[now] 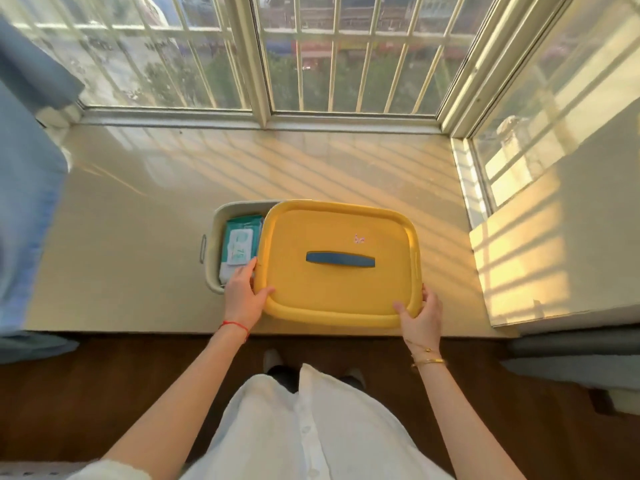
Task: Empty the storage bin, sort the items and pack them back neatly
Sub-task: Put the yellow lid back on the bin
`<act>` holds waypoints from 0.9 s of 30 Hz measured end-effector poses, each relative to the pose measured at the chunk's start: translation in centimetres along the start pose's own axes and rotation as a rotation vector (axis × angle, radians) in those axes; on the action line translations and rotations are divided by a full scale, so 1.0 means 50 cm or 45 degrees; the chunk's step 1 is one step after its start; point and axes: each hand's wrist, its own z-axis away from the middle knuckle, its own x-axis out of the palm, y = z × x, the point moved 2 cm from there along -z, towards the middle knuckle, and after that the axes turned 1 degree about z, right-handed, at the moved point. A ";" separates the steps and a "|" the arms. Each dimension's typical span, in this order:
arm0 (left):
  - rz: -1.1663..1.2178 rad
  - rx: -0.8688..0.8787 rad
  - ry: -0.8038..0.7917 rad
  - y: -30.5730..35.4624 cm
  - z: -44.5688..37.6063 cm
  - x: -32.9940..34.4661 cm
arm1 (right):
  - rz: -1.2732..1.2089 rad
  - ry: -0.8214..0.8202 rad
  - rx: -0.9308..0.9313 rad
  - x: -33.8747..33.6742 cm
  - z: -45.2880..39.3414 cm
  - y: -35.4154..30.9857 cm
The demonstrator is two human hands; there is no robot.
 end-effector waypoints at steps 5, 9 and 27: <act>-0.020 -0.067 0.037 -0.101 -0.089 -0.115 | 0.044 -0.095 -0.050 0.149 -0.010 -0.123; -0.048 -0.146 0.015 -0.163 -0.151 -0.165 | 0.081 -0.165 -0.003 0.241 -0.024 -0.180; -0.024 -0.316 0.087 -0.198 -0.263 -0.148 | 0.519 -0.009 -0.093 0.297 -0.140 -0.251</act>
